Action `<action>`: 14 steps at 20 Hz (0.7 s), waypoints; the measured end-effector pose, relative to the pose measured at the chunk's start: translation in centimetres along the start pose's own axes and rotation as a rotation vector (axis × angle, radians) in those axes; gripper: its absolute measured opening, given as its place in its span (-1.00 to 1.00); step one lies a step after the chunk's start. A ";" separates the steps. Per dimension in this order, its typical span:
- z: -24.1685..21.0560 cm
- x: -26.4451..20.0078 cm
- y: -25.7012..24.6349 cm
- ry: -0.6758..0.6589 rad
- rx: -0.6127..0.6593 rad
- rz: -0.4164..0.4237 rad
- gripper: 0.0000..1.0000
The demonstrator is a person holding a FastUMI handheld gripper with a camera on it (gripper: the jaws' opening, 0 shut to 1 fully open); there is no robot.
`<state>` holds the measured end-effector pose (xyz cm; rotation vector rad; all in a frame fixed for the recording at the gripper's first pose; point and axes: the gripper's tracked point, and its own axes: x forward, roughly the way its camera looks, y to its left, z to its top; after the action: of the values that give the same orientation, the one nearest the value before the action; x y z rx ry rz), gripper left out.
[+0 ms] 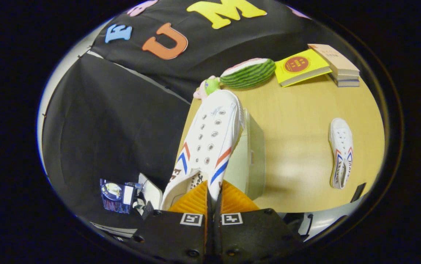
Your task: Open the storage box then place both shoes into the box .Put the left shoe in first, then the right shoe, with the right side of both shoes facing outward in a uniform manner.
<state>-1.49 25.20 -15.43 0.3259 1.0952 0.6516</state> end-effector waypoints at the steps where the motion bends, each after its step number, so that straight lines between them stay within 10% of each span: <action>1: -0.1 1.1 0.7 0.014 -0.008 -0.007 -0.89; 14: -4.2 14.6 1.6 0.165 -0.001 -0.106 -0.89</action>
<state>-1.44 35.44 -26.82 0.2142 1.2610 0.5921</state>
